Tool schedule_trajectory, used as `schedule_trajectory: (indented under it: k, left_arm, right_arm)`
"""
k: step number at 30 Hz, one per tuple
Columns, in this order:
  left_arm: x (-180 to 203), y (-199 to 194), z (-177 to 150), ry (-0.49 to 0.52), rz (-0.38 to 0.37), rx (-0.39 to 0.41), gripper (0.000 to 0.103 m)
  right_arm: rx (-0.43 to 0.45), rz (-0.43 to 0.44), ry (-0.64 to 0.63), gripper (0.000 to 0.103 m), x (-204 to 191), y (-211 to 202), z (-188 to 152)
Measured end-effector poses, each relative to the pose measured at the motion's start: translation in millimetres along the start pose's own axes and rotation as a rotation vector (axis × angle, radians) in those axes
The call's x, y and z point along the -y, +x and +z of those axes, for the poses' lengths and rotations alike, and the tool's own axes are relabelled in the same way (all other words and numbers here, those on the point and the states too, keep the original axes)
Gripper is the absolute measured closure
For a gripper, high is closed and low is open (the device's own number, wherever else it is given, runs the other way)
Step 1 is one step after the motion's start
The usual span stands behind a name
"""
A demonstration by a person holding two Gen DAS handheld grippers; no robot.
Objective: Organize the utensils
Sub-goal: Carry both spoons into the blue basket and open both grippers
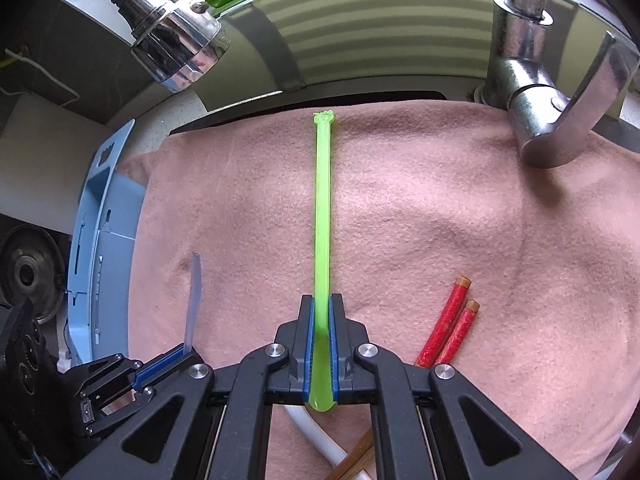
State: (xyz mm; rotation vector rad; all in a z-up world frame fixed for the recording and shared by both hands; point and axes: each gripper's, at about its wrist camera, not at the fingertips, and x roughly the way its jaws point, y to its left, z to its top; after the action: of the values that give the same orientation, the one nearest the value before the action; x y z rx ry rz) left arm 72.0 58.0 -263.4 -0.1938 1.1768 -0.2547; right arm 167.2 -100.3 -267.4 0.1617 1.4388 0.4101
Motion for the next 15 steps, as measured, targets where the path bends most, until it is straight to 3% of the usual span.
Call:
schedule_trajectory:
  k: [15]
  left_arm:
    - [3,-45,9,0.054,-0.017,0.097,0.098]
  right_arm:
    - [0.049,0.078,0.014,0.097,-14,-36,-4]
